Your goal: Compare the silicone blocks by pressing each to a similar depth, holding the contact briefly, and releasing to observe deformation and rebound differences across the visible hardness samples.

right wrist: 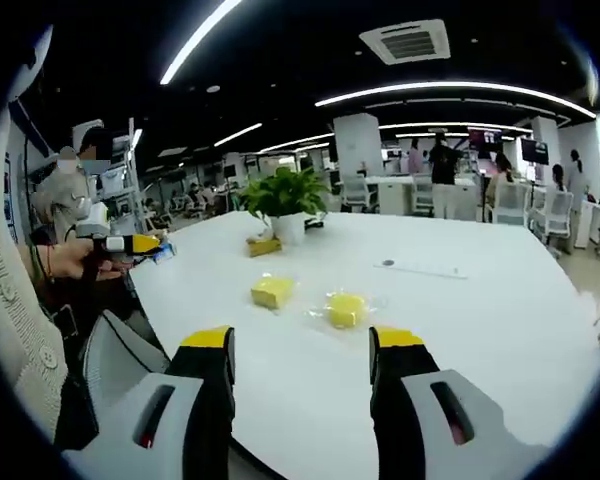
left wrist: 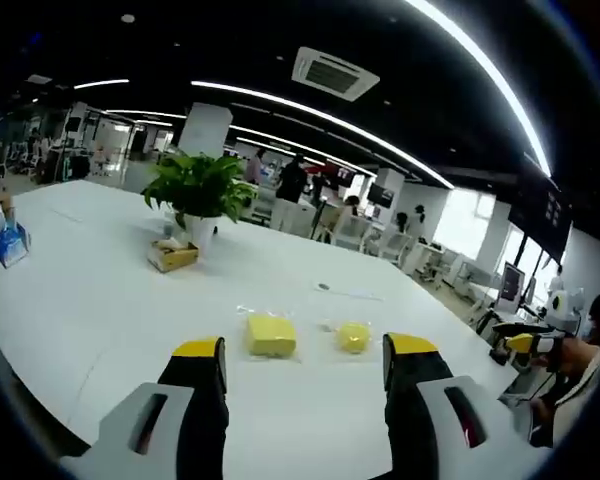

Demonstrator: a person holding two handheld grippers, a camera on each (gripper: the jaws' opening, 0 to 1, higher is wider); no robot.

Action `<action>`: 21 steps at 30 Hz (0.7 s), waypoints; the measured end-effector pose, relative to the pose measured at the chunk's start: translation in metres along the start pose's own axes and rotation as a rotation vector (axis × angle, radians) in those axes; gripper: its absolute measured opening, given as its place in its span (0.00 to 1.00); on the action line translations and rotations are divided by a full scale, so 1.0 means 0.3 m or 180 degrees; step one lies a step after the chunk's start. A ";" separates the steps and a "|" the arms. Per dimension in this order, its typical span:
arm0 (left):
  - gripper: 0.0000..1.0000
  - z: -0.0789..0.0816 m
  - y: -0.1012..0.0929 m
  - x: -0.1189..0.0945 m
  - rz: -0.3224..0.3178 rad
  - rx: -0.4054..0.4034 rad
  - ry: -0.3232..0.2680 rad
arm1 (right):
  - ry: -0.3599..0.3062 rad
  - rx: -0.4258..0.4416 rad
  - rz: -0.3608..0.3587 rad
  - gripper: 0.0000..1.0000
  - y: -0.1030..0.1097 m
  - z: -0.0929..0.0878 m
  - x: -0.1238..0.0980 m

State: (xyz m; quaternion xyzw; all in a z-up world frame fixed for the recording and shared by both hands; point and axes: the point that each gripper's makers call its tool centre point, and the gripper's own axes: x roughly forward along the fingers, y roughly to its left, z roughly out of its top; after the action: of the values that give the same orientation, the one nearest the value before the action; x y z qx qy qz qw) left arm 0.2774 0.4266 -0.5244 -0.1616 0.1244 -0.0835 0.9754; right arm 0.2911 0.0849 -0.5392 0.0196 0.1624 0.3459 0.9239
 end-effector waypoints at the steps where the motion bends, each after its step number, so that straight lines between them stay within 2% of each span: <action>1: 0.64 0.000 -0.001 0.000 0.0001 0.0019 0.0007 | 0.0000 0.0019 0.0000 0.51 -0.001 0.000 0.000; 5: 0.65 0.011 -0.021 -0.003 -0.0031 0.0128 0.0020 | 0.0042 0.0066 -0.0002 0.53 -0.002 0.000 0.005; 12: 0.67 0.015 -0.067 -0.002 -0.0138 0.0487 0.0116 | 0.0158 0.0267 -0.0018 0.61 0.001 -0.018 0.006; 18: 0.68 -0.001 -0.075 -0.001 -0.0174 0.0529 0.0186 | 0.0153 0.0278 -0.0029 0.67 0.006 -0.022 -0.003; 21: 0.69 -0.004 -0.075 -0.001 -0.0184 0.0510 0.0200 | 0.0164 0.0265 -0.0035 0.67 0.006 -0.028 -0.008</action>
State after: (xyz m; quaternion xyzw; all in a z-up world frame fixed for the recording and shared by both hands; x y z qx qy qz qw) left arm 0.2740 0.4053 -0.5179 -0.0839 0.1431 -0.1264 0.9780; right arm 0.2855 0.0841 -0.5461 0.0482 0.2004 0.3341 0.9197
